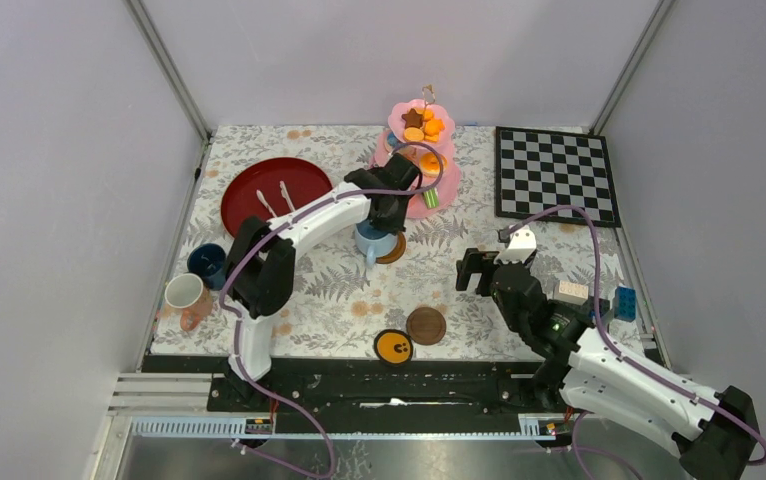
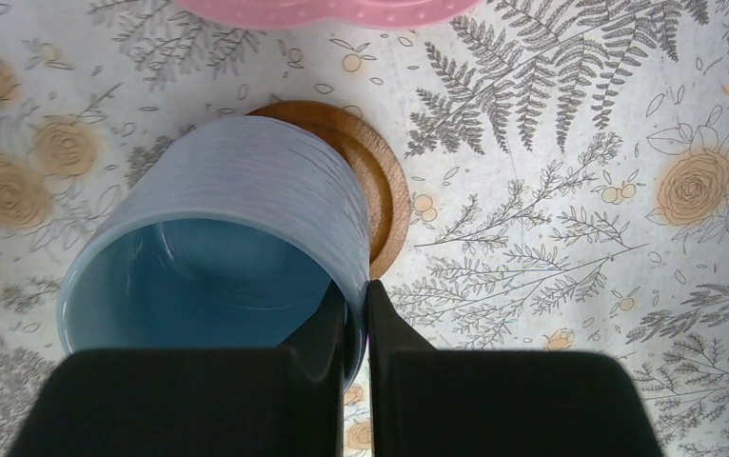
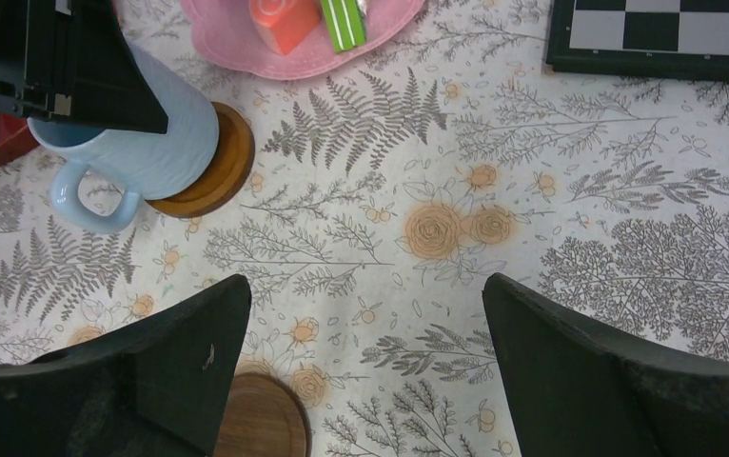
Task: Serve the afternoon tea
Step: Place the cup on the coaster, then move the coaster to the center of the board, then pick up the cup from the corner of the board.
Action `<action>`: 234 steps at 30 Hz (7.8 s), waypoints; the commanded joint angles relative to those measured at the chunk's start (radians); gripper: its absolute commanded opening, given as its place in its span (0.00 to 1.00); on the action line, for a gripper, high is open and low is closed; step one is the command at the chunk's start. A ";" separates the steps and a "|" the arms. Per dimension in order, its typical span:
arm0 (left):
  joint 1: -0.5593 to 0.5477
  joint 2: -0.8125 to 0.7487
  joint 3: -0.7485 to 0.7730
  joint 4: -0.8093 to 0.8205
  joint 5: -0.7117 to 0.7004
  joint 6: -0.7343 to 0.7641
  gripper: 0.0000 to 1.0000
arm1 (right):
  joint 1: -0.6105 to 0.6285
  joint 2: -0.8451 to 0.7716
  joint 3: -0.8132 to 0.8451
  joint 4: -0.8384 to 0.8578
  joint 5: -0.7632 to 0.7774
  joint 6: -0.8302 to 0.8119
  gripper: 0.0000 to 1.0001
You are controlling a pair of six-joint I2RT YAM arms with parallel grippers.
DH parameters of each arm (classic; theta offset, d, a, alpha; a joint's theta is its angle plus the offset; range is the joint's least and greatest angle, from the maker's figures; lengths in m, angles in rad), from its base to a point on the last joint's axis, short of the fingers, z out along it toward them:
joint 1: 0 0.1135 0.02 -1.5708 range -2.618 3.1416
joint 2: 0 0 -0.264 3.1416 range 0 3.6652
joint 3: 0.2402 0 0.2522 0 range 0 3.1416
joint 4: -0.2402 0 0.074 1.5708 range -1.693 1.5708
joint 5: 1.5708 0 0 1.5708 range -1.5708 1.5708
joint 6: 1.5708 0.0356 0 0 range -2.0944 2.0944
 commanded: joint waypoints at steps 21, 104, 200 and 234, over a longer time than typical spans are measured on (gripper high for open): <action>-0.007 0.082 0.134 0.015 0.023 0.039 0.00 | -0.003 0.054 -0.014 -0.002 -0.017 0.049 1.00; 0.035 -1.229 -0.606 0.052 -0.342 0.194 0.99 | -0.234 1.183 0.850 -0.320 -0.144 0.123 0.62; 1.037 -0.674 -0.533 0.099 0.224 -0.176 0.00 | -0.236 0.343 0.212 -0.179 -0.512 -0.026 1.00; -0.166 -0.764 -0.337 0.051 0.274 0.850 0.00 | -0.236 0.069 0.205 -0.013 -0.650 -0.105 1.00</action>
